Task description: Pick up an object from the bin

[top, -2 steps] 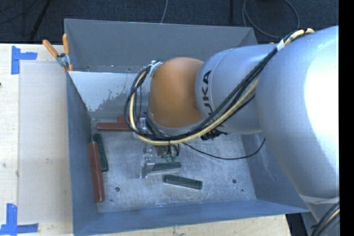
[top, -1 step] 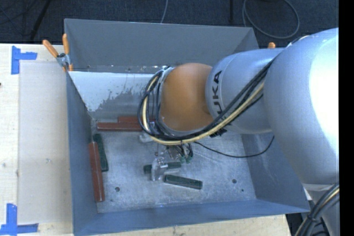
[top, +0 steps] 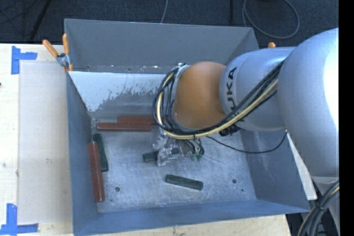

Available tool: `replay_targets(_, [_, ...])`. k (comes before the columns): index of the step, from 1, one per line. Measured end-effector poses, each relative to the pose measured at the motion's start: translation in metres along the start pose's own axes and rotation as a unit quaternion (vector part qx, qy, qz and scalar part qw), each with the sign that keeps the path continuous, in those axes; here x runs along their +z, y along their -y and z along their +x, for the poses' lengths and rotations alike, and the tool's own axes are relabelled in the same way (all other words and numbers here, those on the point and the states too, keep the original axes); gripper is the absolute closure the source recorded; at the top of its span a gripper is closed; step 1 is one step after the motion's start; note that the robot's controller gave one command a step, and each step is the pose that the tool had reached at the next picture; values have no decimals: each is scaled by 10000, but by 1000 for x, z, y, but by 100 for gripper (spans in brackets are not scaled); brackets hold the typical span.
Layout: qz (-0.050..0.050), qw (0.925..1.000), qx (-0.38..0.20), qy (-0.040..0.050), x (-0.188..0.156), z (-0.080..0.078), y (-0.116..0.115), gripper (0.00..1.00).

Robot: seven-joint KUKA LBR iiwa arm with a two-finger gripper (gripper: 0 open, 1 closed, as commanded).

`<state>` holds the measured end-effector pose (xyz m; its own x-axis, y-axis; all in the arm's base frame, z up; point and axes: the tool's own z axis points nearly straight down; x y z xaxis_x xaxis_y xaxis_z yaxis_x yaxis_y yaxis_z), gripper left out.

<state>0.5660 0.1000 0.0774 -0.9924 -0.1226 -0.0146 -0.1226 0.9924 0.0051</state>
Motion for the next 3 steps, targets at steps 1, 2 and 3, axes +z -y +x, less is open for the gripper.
replay_targets(1, [-1, 10000, 2, 0, 0, 0, 0, 100])
replay_targets(2, [21, 9997, -212, -68, -125, -4, 7, 100])
replay_targets(3, [21, 9997, -211, -70, -125, -4, 8, 100])
